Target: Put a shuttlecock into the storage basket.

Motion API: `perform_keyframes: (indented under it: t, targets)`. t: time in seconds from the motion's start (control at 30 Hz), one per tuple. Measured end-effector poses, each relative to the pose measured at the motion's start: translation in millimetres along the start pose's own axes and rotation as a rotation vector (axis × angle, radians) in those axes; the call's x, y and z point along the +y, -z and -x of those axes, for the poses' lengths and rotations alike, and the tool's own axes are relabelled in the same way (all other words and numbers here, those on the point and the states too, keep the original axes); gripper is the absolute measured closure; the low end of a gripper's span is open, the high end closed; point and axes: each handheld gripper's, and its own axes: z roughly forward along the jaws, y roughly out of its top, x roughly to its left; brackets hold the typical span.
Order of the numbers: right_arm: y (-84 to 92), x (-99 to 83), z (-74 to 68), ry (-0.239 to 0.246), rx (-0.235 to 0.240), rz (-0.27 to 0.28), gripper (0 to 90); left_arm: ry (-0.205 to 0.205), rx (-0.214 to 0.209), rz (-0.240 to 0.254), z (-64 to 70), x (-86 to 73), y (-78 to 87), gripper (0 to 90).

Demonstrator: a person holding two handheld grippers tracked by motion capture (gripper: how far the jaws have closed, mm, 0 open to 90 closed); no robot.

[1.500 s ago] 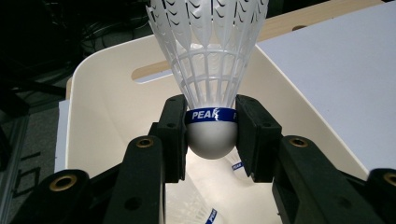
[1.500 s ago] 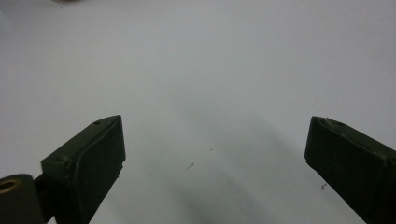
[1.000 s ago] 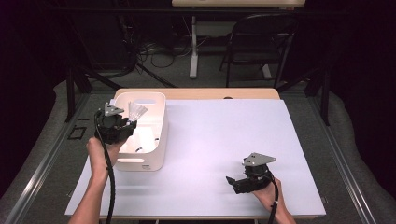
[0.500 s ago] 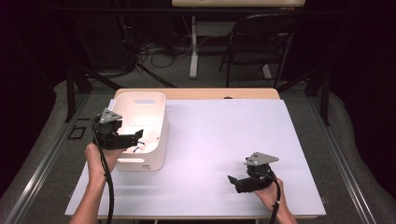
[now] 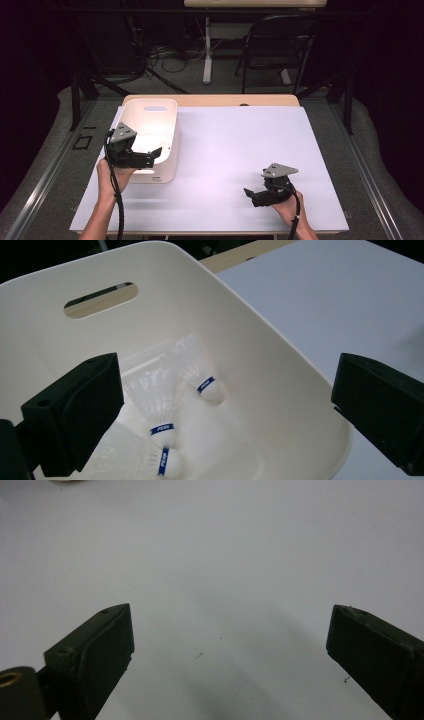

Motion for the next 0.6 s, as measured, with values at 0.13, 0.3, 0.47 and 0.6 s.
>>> perform_keyframes:
  t: [0.13, 0.3, 0.47, 0.6]
  targets:
    - [0.3, 0.2, 0.4, 0.000, -0.003, 0.001, 4.4, -0.037, -0.037, 0.025, 11.7, 1.7, -0.8, 0.1]
    - [0.4, 0.2, 0.2, 0.001, -0.001, 0.005, 4.4, -0.077, -0.084, 0.016, 28.0, 3.1, -8.7, 0.0]
    - [1.0, 0.0, 1.0, -0.001, -0.002, 0.008, 4.4, -0.110, -0.115, 0.017, 41.2, 4.8, -15.0, 0.0]
    - [1.2, -0.1, 1.1, -0.005, -0.003, 0.008, 4.4, -0.128, -0.140, 0.015, 48.1, 6.6, -18.5, 0.0]
